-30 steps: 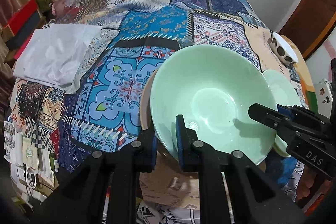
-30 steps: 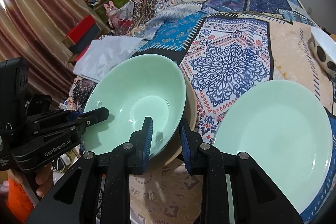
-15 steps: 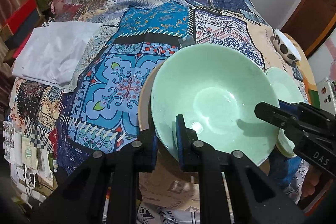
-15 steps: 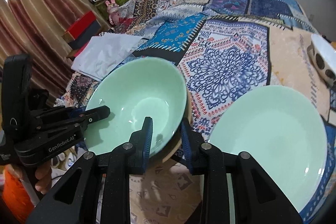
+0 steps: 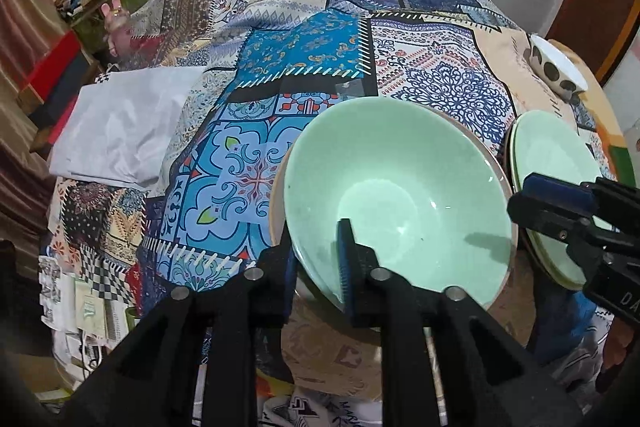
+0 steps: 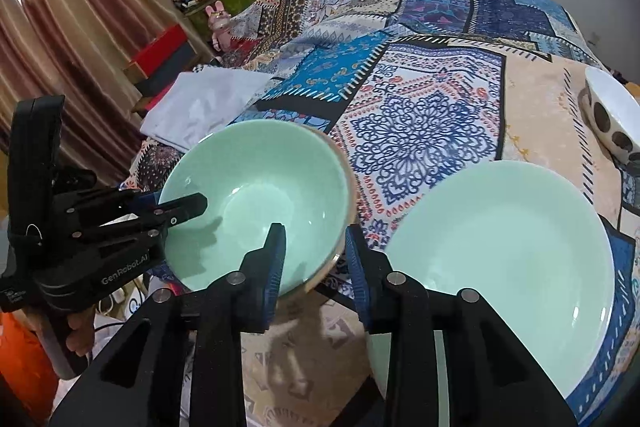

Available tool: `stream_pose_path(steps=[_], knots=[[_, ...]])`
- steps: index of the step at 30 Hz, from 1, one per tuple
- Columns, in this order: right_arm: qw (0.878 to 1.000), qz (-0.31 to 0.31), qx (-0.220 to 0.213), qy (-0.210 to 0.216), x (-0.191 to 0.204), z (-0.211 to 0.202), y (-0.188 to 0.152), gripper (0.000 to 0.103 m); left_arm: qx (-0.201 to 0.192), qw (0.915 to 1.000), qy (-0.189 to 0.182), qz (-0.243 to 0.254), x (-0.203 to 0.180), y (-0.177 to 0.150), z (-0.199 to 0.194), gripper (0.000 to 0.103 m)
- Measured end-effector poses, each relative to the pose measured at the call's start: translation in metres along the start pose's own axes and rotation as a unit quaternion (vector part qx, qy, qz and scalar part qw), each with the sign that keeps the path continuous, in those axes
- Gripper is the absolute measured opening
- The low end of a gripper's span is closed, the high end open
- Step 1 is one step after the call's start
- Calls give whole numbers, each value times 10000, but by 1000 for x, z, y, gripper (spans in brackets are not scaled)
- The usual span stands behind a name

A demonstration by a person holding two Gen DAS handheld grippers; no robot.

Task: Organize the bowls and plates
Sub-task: 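Carry the pale green bowl with both tools and lower it into the pink bowl, then open both tools to release the pale green bowl, then move both tools to the rim of the spotted white bowl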

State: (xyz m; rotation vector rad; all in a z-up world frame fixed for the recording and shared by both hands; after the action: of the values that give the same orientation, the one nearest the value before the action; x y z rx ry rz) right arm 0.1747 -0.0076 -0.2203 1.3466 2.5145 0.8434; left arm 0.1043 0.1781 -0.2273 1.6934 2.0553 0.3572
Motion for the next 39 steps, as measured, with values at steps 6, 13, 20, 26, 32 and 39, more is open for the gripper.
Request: stream_pose_path(steps=[6, 13, 20, 26, 32, 39], knots=[[9997, 92, -209, -86, -18, -20, 0, 36, -9, 9999, -50, -111, -3, 5, -10, 42], [9967, 214, -677, -388, -49, -56, 7, 51, -525, 9986, 49, -65, -17, 15, -39, 67], [9906, 440, -1077, -719, -92, -86, 15, 63, -930, 9956, -97, 23, -46, 39, -61, 85], [9848, 635, -1198, -1089, -139, -103, 24, 63, -1076, 9935, -212, 309, -86, 69, -58, 89], [9785, 784, -1225, -1463, -182, -111, 28, 63, -1024, 9918, -491, 585, -133, 104, -40, 90], [9721, 1022, -1106, -1798, -231, -106, 31, 63, -912, 9891, -672, 942, -182, 137, -8, 90]])
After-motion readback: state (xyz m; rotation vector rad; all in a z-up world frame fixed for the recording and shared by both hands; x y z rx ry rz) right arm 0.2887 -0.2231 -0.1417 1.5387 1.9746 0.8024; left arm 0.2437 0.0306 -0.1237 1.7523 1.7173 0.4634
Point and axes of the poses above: each gripper's, at about its wrist camera, not at the fingertips, and z roughly the way its jaws point, x to its left, y to its top, the point moved 1 cm from there along z, roughly the way its jaws point, and after that the axes turned 12 degrees about -y, right-handed, at the moved point
